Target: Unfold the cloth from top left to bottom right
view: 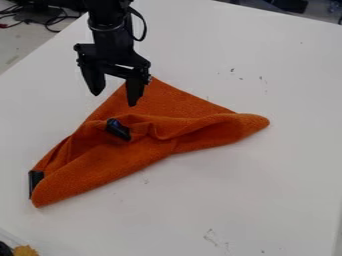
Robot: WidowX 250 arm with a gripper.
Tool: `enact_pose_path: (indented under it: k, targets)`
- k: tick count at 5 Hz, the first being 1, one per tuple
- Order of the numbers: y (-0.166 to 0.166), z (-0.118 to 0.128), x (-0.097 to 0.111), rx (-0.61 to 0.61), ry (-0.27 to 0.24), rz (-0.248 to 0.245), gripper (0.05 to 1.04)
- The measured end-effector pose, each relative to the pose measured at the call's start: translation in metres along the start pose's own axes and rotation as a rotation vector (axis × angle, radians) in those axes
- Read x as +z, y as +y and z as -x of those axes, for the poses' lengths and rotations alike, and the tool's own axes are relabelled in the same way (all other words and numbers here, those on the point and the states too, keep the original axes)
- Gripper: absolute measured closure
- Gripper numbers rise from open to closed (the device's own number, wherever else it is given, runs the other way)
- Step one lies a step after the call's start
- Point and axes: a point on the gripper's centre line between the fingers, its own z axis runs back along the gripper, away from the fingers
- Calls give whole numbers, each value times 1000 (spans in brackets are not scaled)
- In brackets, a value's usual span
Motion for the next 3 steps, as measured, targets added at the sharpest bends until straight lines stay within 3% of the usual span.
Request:
enact_pose_path:
  k: [1,2,3]
  targets:
    - [-2,6,-9,3,27,5,83]
    - [-6,31,-18,14,27,9,83]
    - [-9,41,-20,9,6,12,83]
